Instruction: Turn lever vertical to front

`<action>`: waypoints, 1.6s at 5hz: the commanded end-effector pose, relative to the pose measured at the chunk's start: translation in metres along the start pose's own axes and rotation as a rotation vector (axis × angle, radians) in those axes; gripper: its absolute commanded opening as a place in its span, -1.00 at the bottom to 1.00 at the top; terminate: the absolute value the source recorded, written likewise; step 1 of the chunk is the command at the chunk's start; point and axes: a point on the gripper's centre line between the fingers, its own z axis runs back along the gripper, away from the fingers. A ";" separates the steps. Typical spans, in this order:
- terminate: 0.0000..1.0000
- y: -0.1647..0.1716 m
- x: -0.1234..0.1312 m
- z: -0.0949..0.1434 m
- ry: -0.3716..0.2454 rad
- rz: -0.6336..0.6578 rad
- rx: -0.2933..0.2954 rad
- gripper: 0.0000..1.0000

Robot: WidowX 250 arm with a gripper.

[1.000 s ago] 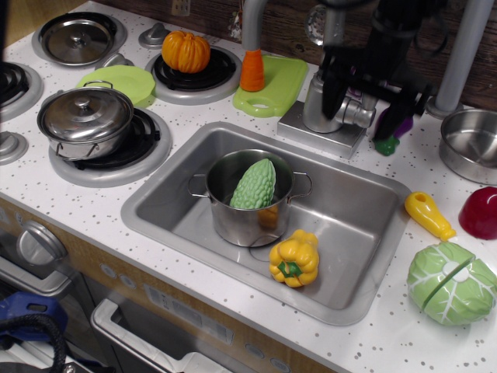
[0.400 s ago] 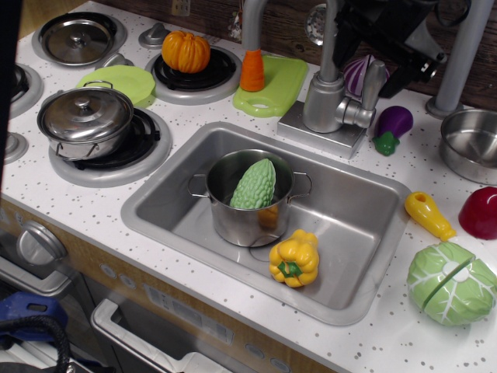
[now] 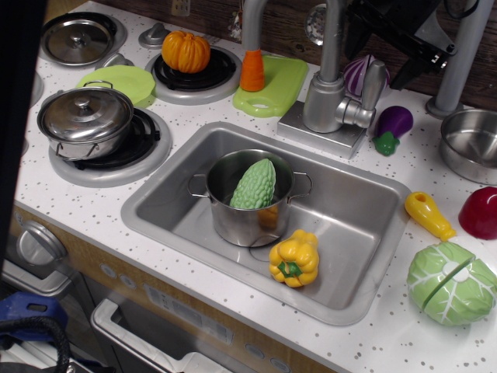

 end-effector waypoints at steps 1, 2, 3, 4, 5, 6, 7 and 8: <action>-1.00 0.005 0.017 0.009 -0.070 0.013 -0.040 1.00; -1.00 0.001 0.015 0.005 -0.065 0.042 -0.050 -1.00; -1.00 -0.002 0.007 0.008 -0.058 0.069 -0.015 -1.00; -1.00 0.000 -0.007 0.009 -0.032 0.092 -0.003 -1.00; -1.00 0.002 -0.024 0.012 0.022 0.110 -0.021 -1.00; -1.00 0.001 -0.033 0.014 0.028 0.125 -0.007 -1.00; -1.00 0.001 -0.040 0.001 0.023 0.136 -0.049 -1.00; -1.00 -0.002 -0.044 -0.007 0.031 0.149 -0.088 -1.00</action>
